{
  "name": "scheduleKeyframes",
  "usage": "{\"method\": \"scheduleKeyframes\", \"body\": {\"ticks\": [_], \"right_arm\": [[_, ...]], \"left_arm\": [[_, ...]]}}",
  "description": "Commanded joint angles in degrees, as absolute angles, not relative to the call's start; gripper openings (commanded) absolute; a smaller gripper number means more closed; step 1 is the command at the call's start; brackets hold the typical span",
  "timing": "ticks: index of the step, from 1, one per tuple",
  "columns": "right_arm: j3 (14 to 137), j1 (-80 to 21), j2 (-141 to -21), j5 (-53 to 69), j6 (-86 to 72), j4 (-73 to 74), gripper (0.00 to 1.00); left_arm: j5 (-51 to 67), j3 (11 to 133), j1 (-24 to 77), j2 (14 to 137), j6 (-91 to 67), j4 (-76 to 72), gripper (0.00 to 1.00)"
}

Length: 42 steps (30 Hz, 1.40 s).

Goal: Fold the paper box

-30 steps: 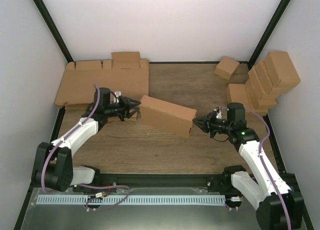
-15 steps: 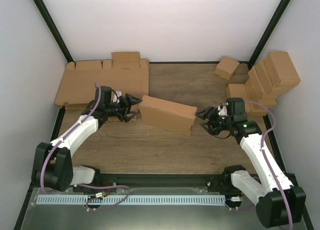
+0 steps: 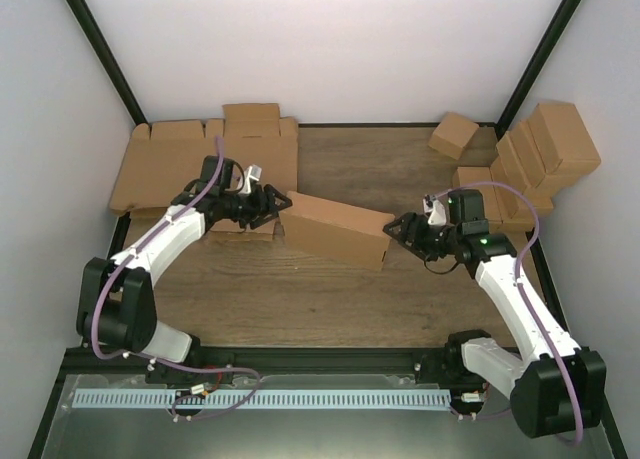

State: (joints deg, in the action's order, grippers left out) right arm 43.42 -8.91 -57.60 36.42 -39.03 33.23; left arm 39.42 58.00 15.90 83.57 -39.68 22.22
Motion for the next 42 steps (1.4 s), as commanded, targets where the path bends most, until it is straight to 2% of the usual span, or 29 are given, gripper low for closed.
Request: {"method": "scheduleKeyframes", "body": {"ticks": [1,11,19,28,36,42], "right_arm": [[44.76,-8.79,-57.81,37.62,-34.69,31.95,0.64],[42.34,-8.86,-57.53,38.28,-33.90,35.49,0.62],[39.53,-12.06,-53.84,36.18,-32.77,45.56,0.61],[34.08,-20.94,-50.63,31.97,-38.71,49.39,0.62],[33.26,-23.68,-50.59,33.46,-37.16,50.80,0.63],[35.93,-24.87,-50.64,36.71,-33.34,48.56,0.65]], "left_arm": [[40.57,57.97,17.28,84.26,-33.46,24.84,0.62],[40.22,56.09,17.75,85.31,-32.54,27.64,0.53],[39.46,54.02,20.74,80.26,-31.22,35.57,0.52],[34.08,47.38,24.24,71.50,-35.74,42.45,0.53],[30.72,47.91,24.33,67.22,-35.84,48.74,0.59],[30.63,43.65,24.33,67.87,-38.68,41.42,0.63]]}}
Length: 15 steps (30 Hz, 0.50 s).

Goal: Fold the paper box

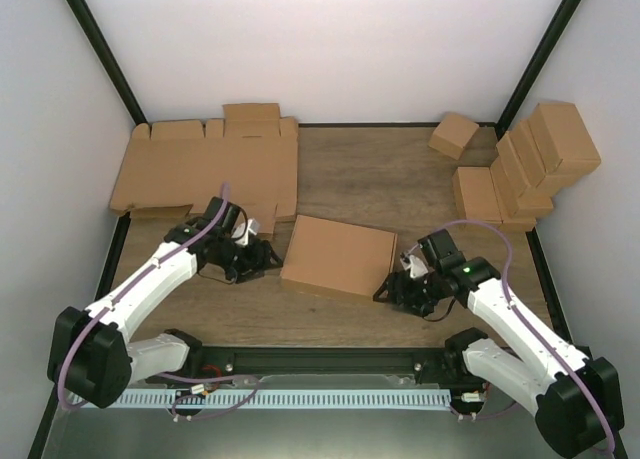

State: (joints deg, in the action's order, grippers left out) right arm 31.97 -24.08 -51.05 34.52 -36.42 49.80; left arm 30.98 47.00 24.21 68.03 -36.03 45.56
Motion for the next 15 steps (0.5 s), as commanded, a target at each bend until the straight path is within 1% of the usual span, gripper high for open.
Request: {"method": "scheduleKeyframes", "body": {"ticks": [1,2,6,8,10,13,15], "right_arm": [[37.11,-24.87,-50.63,36.61,-32.57,48.33,0.65],[38.69,-24.98,-50.70,36.46,-31.33,48.48,0.65],[45.24,-28.52,-50.13,31.77,-28.41,49.58,0.65],[46.78,-33.24,-49.68,30.89,-28.26,47.38,0.65],[46.77,-38.56,-50.20,30.45,-28.49,43.38,0.62],[46.99,-48.45,-54.71,25.67,-28.76,36.99,0.59],[47.41,-55.20,-58.40,21.35,-28.39,33.30,0.55]], "left_arm": [[31.12,42.46,24.34,67.67,-39.57,39.53,0.63],[31.25,41.55,24.35,67.29,-41.07,38.26,0.63],[28.30,40.66,24.30,63.66,-43.92,38.06,0.75],[25.33,41.40,24.31,61.26,-44.73,39.45,0.78],[22.25,42.59,24.26,59.18,-45.20,40.76,0.80],[16.28,45.31,24.26,57.15,-45.73,42.68,0.81],[12.25,47.32,24.20,56.17,-46.17,43.99,0.82]]}}
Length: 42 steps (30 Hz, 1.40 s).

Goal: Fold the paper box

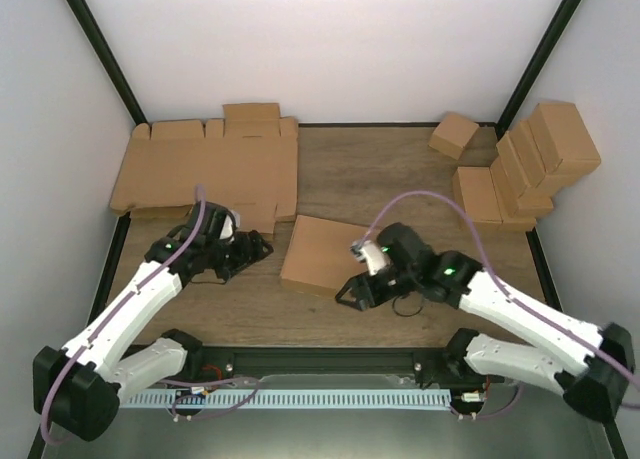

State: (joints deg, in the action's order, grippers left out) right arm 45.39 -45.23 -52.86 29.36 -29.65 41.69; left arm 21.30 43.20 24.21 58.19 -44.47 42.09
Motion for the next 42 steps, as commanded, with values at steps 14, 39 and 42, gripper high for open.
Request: {"method": "scheduleKeyframes", "body": {"ticks": [14,39,42], "right_arm": [[50.59,-71.73,-80.54,7.01,-20.21,22.98,0.01],[51.68,-49.61,-93.19,-16.27,-33.36,21.52,0.01],[50.67,-44.58,-90.56,-16.79,-34.62,20.76,0.01]], "left_arm": [[-4.60,48.30,24.17,41.39,-50.01,43.85,0.85],[-6.93,47.97,24.17,39.26,-48.58,42.31,0.87],[-7.07,47.83,24.15,39.46,-48.50,42.07,0.88]]}}
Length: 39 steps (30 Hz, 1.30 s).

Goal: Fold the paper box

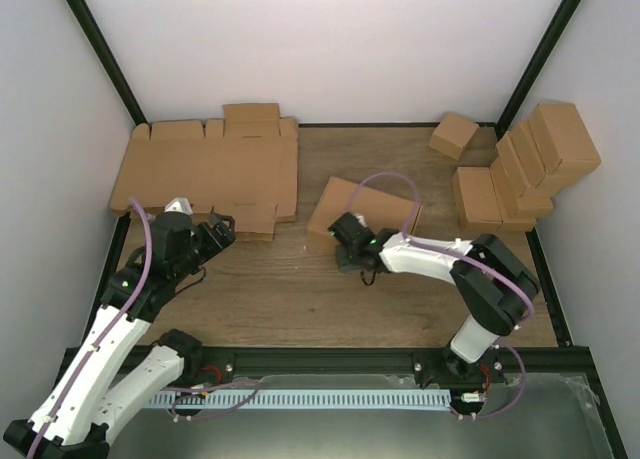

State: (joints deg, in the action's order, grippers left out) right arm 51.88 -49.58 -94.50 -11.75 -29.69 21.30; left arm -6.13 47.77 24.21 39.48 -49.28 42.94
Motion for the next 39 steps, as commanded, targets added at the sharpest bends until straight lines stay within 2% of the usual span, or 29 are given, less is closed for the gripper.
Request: {"method": "scheduleKeyframes", "body": {"ticks": [1,5,7,12,21,28,31,35,39], "right_arm": [[50.89,-44.26,-89.74,-16.20,-33.54,20.32,0.01],[50.39,-44.26,-85.36,-7.41,-26.18,16.73,0.02],[49.29,-44.30,-83.28,-5.09,-23.78,15.72,0.06],[46.55,-44.21,-80.48,-0.64,-18.01,14.40,0.07],[53.43,-44.22,-93.45,0.12,-18.66,14.34,0.02],[65.41,-40.90,-106.48,-12.13,-21.76,20.45,0.01],[69.52,-36.30,-111.13,-10.72,-22.68,21.20,0.01],[75.65,-31.34,-114.06,-10.32,-23.27,22.42,0.01],[80.28,-30.41,-111.96,-10.87,-22.21,23.78,0.03]], "left_arm": [[-6.97,47.69,24.14,39.53,-48.46,41.88,0.88],[-5.08,46.24,24.17,40.44,-47.91,40.18,0.88],[-2.08,45.18,24.13,41.58,-47.14,38.69,0.88],[6.50,43.04,24.17,48.11,-45.65,34.77,0.87],[12.16,43.55,24.26,53.87,-43.46,30.78,0.86],[11.29,42.91,24.28,53.61,-41.93,31.01,0.86],[10.21,43.49,24.26,53.25,-40.76,31.48,0.86],[7.66,44.60,24.16,52.34,-38.71,32.04,0.87],[7.03,44.79,24.13,52.30,-37.45,31.42,0.87]]}}
